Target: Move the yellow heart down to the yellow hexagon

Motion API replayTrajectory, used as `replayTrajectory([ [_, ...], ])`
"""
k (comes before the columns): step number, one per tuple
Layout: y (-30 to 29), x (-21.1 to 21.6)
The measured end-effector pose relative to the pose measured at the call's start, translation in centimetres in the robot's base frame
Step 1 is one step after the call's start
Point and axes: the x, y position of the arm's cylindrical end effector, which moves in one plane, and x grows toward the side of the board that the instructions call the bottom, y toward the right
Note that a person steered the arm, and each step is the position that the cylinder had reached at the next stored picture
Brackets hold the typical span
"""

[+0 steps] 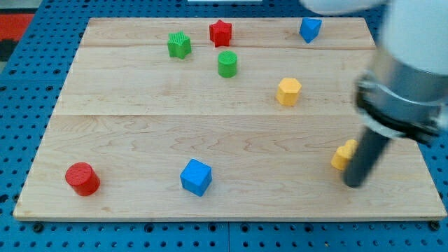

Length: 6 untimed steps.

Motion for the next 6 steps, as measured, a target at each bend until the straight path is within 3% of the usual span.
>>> replayTrajectory([
  [1, 5.1, -2.4],
  [3, -7.4, -3.6],
  [4, -10.7, -2.3],
  [5, -12.9, 3.8],
  [6, -20.8, 3.7],
])
